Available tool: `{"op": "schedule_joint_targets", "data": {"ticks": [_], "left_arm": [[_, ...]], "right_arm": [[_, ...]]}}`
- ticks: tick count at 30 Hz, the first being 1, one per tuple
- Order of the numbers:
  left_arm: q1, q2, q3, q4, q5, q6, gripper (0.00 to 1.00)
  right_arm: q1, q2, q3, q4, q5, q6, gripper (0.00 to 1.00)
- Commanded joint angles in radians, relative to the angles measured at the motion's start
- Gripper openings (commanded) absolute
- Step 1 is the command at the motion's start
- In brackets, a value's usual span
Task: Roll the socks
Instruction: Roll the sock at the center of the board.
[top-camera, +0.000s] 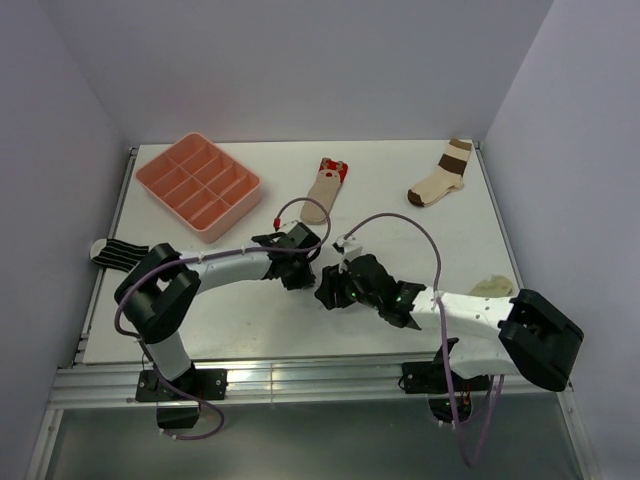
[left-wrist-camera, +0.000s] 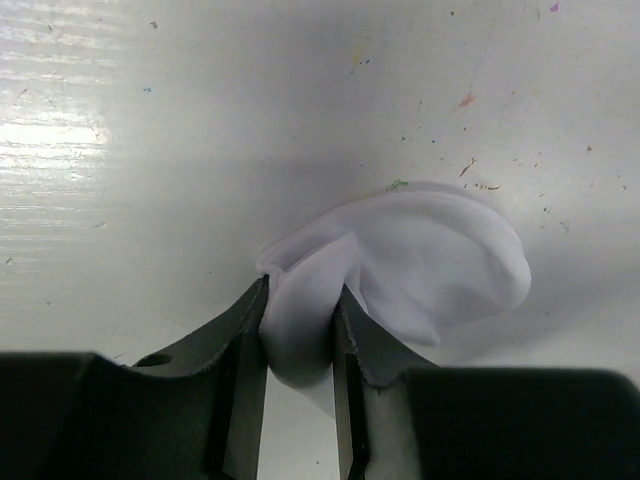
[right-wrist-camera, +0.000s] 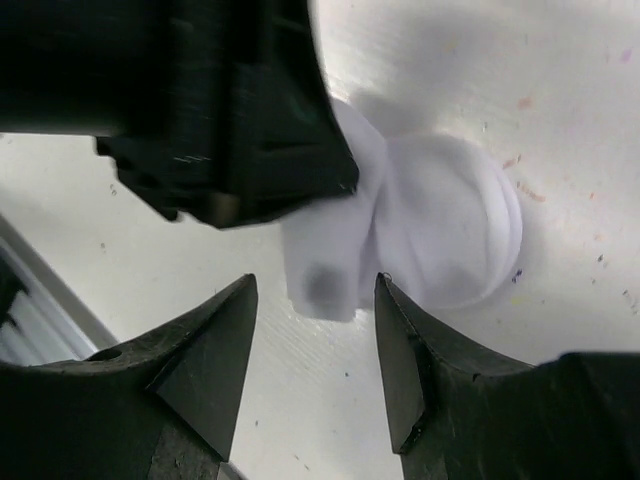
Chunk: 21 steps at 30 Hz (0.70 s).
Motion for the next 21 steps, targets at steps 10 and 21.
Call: {"op": "schedule_joint_targets", "data": {"ticks": [10,21], "left_arm": [[0.002,0.120,0.095,-0.203,0.000,0.118,0.24],[0.004,0.137,0.100,-0.206,0.040,0.123,0.25]], "right_arm": [[0.241,0.150,0.175,-0.099,0.445,-0.157,0.57],[0.371,0.368,0.252,-0.099,0.632,-0.163,0.48]]}}
